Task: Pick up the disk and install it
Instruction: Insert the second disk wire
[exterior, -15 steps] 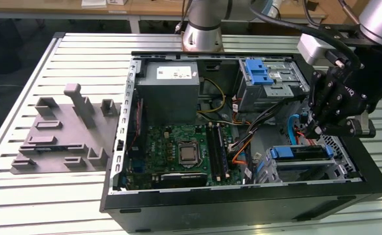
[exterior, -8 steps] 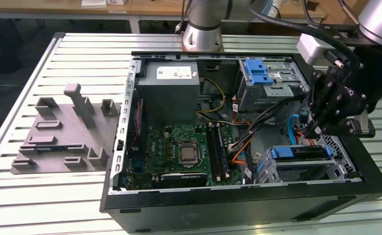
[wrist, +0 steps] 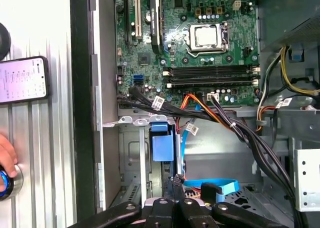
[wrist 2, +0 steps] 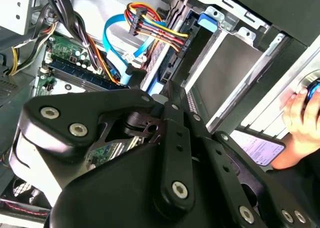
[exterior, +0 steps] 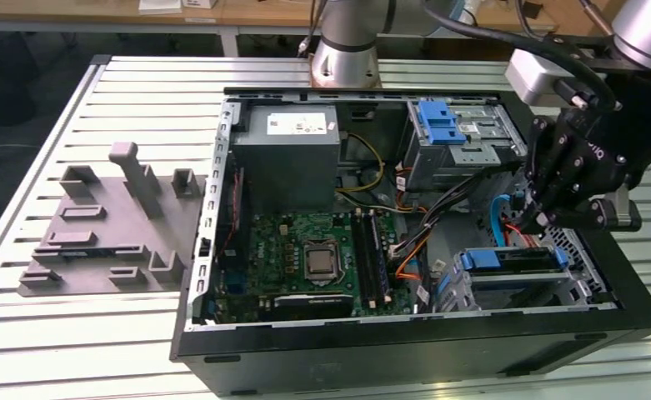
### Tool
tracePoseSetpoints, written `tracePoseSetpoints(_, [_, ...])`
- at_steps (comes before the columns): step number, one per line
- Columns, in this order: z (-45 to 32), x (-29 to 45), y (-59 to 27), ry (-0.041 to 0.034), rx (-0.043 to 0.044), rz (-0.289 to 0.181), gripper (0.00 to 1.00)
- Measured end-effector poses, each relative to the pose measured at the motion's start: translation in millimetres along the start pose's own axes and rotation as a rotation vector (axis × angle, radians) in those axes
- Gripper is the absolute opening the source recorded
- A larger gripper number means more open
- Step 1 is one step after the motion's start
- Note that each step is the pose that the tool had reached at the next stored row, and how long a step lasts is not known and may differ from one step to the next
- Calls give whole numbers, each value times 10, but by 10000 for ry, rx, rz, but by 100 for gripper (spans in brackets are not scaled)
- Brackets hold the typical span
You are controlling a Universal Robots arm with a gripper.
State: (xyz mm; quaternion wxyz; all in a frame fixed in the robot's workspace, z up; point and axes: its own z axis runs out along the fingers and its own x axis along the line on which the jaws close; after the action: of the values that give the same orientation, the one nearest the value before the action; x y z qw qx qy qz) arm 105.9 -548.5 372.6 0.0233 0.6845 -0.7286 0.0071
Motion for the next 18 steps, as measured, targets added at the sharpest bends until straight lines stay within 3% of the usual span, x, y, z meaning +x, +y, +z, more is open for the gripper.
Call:
tracePoseSetpoints(8, [-104,-3,10,-2,0,0,11])
tracePoseSetpoints(18, [-112,-43,13,-1,0,1,11])
